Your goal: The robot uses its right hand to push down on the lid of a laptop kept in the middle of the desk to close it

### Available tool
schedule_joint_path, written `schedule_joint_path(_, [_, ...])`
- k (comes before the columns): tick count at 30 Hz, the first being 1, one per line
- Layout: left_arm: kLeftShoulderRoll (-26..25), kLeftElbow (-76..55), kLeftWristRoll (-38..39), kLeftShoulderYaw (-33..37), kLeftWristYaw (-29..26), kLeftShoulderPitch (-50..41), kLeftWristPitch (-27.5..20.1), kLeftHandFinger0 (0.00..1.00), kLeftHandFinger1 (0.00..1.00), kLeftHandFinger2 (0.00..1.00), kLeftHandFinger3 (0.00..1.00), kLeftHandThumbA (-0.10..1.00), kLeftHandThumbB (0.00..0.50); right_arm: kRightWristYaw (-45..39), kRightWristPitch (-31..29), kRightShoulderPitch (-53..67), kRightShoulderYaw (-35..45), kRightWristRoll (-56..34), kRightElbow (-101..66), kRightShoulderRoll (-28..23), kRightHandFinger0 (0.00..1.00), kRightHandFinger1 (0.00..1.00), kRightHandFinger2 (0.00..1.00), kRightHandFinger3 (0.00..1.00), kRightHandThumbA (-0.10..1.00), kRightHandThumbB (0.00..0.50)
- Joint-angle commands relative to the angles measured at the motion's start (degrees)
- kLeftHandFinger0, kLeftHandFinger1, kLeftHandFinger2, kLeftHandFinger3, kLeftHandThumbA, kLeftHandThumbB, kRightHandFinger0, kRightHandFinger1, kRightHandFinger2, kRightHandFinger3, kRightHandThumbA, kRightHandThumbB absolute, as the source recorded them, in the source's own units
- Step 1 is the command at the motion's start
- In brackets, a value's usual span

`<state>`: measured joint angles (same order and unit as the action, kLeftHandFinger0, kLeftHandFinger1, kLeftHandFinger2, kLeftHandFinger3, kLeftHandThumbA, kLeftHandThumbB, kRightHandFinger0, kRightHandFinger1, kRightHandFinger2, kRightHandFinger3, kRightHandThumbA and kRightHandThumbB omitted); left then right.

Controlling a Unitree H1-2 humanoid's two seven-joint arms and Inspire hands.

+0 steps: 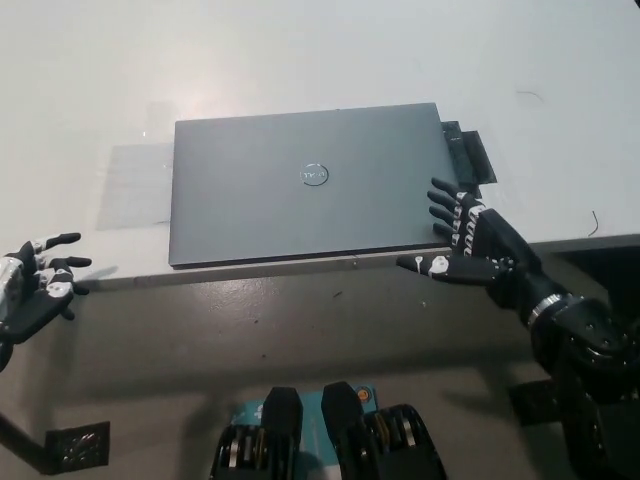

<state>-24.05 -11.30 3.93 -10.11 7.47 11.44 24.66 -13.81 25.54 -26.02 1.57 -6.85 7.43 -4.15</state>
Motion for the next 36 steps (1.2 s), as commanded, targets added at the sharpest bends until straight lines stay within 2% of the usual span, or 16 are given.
schedule_joint_path(1, [-2.47, -1.47, -0.39, -0.72, 0.5, 1.23, 0.12, 0.37, 0.5, 0.65, 0.79, 0.18, 0.014, 2.02, 1.39, 1.22, 1.15, -2.8, -1.83, 0.82, 1.0, 1.0, 1.0, 1.0, 1.0, 0.329])
schedule_joint_path(5, [-2.36, -1.48, -0.68, -0.61, 0.27, 1.2, 0.73, 0.37, 0.49, 0.64, 0.79, 0.16, 0.01, 2.73, 1.39, 2.08, 0.6, -3.45, -1.62, 0.84, 1.0, 1.0, 1.0, 1.0, 1.0, 0.32])
schedule_joint_path(11, [-2.32, -1.58, -0.76, -0.57, 0.39, 0.68, 0.52, 0.38, 0.51, 0.66, 0.8, 0.15, 0.0, 2.24, 1.39, 1.03, 0.55, -3.51, -1.87, 0.4, 1.0, 1.0, 1.0, 1.0, 1.0, 0.335])
schedule_joint_path(14, [-2.31, -2.09, -0.64, -0.89, 0.32, 0.27, 0.98, 0.38, 0.51, 0.68, 0.82, 0.16, 0.0, 0.53, 1.15, 0.21, 0.87, -4.97, -4.19, -0.22, 1.0, 1.0, 1.0, 1.0, 1.0, 0.31])
schedule_joint_path(18, [-1.94, -1.93, 0.25, -1.47, 0.37, 0.22, 0.62, 0.38, 0.51, 0.67, 0.8, 0.13, 0.008, -0.62, -1.04, -0.24, 0.31, -4.86, -7.09, -1.76, 1.0, 1.0, 1.0, 1.0, 1.0, 0.362])
schedule_joint_path(19, [-1.68, -1.78, 0.39, -1.73, 0.13, 0.26, 0.92, 0.39, 0.51, 0.66, 0.77, 0.14, 0.023, 0.08, -2.36, -0.65, 0.68, -4.2, -10.17, -2.51, 1.0, 1.0, 1.0, 1.0, 1.0, 0.409])
schedule_joint_path(22, [-2.03, -1.04, 0.24, -1.46, 0.64, 0.12, -0.66, 0.39, 0.51, 0.65, 0.76, 0.13, 0.009, 1.6, 0.29, -0.8, 2.9, -5.8, -17.12, -3.32, 1.0, 1.0, 1.0, 1.0, 1.0, 0.401])
schedule_joint_path(24, [-2.18, -1.09, -0.1, -1.29, 0.62, -0.09, -1.28, 0.37, 0.5, 0.64, 0.76, 0.12, 0.0, 3.94, 1.39, -0.51, 4.72, -7.13, -22.2, -3.81, 1.0, 1.0, 1.0, 1.0, 1.0, 0.361])
schedule_joint_path(28, [-1.92, -1.21, -0.17, -1.4, 0.27, -0.25, -1.33, 0.37, 0.5, 0.63, 0.75, 0.15, 0.009, 4.25, 1.39, 2.19, 7.71, -9.74, -27.02, -6.59, 1.0, 1.0, 1.0, 1.0, 1.0, 0.378])
schedule_joint_path(31, [-1.48, -1.63, 0.78, -1.93, 0.31, -0.46, -0.78, 0.32, 0.45, 0.6, 0.73, 0.13, 0.011, 5.68, 1.39, 4.37, 8.58, -10.9, -28.64, -7.63, 1.0, 1.0, 1.0, 1.0, 1.0, 0.363])
schedule_joint_path(32, [-1.54, -1.69, 0.71, -1.99, 0.24, -0.47, -0.61, 0.31, 0.44, 0.58, 0.72, 0.12, 0.01, 5.61, 1.39, 6.83, 10.54, -12.18, -29.26, -8.14, 1.0, 1.0, 1.0, 1.0, 1.0, 0.375])
schedule_joint_path(34, [-1.5, -1.62, 0.78, -2.08, 0.2, -0.49, -0.74, 0.32, 0.44, 0.58, 0.72, 0.12, 0.01, 6.14, 1.39, 6.98, 10.39, -12.64, -29.44, -8.53, 1.0, 1.0, 1.0, 1.0, 1.0, 0.374])
schedule_joint_path(35, [-1.4, -1.54, 0.52, -2.01, 0.0, -0.36, -0.67, 0.34, 0.46, 0.59, 0.73, 0.12, 0.007, 7.09, 1.39, 8.79, 11.5, -12.9, -29.67, -8.56, 1.0, 1.0, 1.0, 1.0, 1.0, 0.398])
schedule_joint_path(36, [-1.5, -1.46, 0.34, -1.9, 0.04, -0.38, -0.85, 0.35, 0.46, 0.59, 0.74, 0.12, 0.006, 7.37, 1.39, 10.01, 12.24, -12.68, -29.8, -8.37, 1.0, 1.0, 1.0, 1.0, 1.0, 0.399])
